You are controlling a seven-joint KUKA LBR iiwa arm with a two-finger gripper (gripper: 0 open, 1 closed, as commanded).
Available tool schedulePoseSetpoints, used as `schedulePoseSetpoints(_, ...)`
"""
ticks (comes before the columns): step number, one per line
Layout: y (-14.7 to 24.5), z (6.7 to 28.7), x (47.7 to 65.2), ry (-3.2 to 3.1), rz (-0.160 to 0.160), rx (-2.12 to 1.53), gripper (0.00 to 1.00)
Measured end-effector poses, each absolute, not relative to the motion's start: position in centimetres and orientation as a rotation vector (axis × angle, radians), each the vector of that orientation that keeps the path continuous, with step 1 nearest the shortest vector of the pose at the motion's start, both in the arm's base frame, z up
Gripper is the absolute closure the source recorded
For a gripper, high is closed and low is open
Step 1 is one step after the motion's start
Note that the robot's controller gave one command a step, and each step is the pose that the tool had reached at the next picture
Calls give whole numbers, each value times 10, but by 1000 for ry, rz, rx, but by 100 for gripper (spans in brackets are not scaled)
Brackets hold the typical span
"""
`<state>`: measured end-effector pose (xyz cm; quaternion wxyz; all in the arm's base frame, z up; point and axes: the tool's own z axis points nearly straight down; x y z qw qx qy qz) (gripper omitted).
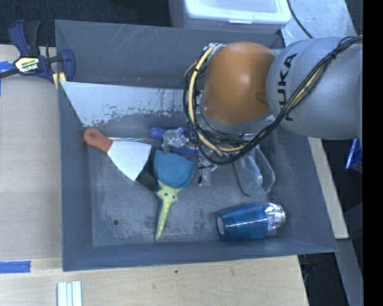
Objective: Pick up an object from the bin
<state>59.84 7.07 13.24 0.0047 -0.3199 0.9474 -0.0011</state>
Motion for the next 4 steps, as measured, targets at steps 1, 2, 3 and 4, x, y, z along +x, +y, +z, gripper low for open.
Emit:
schedulePoseSetpoints(1,118,99,608,2923,4,-1129,0)
schedulePoseSetpoints(2,101,72,630,2618,-8,-1701,0)
schedulePoseSetpoints(3,121,78,622,2775,3,-1405,100)
schedulePoseSetpoints(4,121,78,622,2776,3,-1404,100)
